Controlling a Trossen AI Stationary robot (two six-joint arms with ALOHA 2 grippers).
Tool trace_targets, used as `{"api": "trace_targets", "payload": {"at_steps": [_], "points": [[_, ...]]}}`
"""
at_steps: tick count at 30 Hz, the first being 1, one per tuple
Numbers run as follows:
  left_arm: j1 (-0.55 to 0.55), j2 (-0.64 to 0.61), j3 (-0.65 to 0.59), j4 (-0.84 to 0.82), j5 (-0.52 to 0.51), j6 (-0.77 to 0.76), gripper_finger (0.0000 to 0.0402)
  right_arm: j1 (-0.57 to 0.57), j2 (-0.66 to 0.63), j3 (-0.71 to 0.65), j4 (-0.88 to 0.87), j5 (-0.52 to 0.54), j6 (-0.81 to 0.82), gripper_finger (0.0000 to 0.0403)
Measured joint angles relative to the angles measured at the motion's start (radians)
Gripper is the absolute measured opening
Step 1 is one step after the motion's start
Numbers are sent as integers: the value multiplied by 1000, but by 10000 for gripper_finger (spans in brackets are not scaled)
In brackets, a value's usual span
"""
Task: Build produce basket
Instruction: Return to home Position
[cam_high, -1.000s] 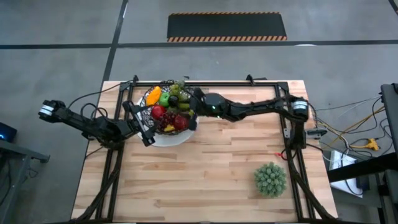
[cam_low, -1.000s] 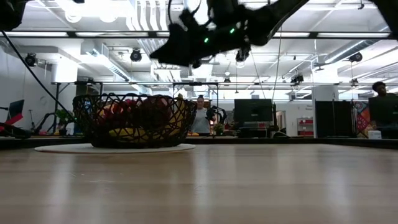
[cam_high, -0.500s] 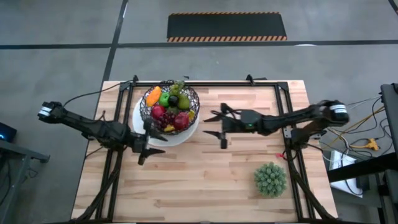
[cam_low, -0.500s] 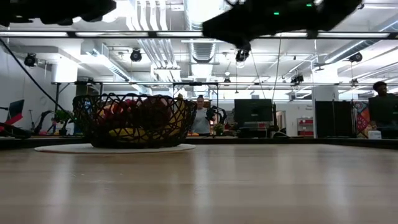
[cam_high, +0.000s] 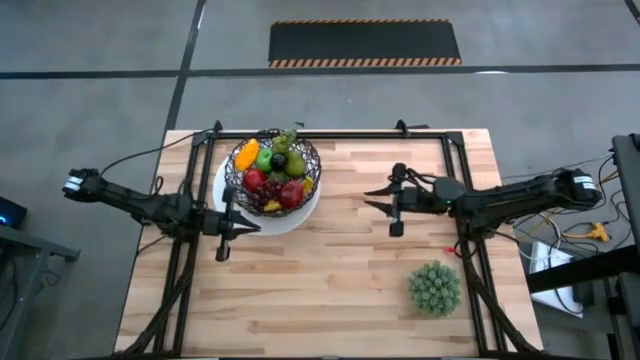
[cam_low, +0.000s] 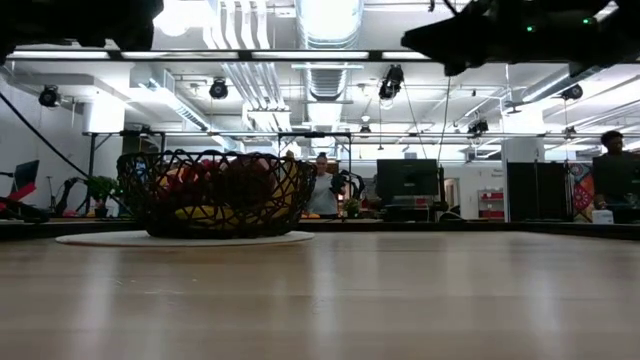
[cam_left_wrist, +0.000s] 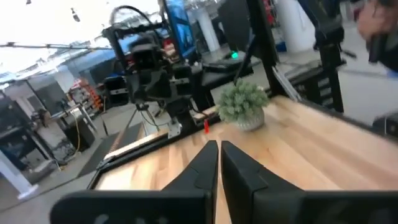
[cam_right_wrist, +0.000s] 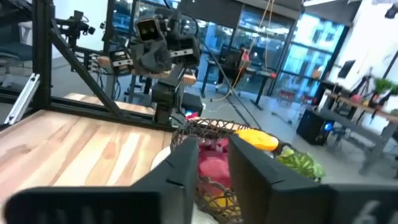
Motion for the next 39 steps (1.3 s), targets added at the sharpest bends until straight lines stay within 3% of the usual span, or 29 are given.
{"api": "trace_targets", "payload": {"at_steps": [7,23,39], "points": [[6,-59,-9,-22,0,-93,0,0,-127,-102,3,-1,-17,13],[6,-94,-49,-18,9,-101,0,0,-379,-259,6,15,2,9],[6,-467,-254,-24,9,-124,0,0,-481,-326,2,58,-5,9]]}}
